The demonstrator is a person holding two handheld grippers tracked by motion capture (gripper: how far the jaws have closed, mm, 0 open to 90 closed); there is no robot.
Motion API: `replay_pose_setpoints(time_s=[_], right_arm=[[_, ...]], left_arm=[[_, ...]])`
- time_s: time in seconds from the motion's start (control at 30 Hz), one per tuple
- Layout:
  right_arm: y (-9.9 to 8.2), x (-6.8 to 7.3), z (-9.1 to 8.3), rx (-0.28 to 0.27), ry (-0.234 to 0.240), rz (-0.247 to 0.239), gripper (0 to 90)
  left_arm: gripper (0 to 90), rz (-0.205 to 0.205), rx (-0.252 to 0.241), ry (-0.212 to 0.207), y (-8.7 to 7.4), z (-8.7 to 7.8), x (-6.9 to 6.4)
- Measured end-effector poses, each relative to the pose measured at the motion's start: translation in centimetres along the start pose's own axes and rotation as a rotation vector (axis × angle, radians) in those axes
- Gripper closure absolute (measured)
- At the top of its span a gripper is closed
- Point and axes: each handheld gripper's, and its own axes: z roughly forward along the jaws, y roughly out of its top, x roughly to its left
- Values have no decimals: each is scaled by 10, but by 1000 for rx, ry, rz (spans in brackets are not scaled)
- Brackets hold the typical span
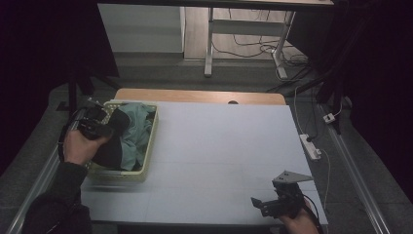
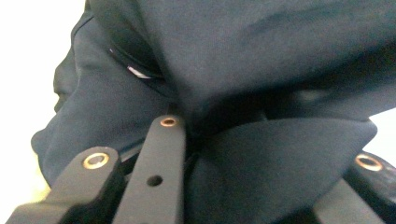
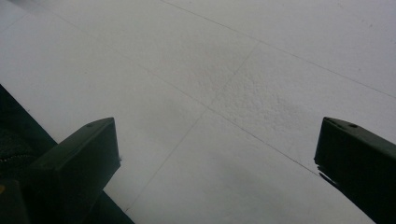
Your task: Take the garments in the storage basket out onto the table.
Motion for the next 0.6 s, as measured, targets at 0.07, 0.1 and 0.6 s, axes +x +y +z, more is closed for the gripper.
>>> replay_pose_setpoints(time_s=[0.07, 0.1, 0.6], right_arm=[[0, 0, 0, 0, 0, -2, 0], [0, 0, 0, 0, 0, -1, 0], [0, 0, 0, -2, -2, 0, 0]], left_arm=[[790, 7, -17, -11, 4, -7, -2], [790, 17, -24, -14, 5, -11, -2], [790, 92, -135, -74, 43, -59, -29]])
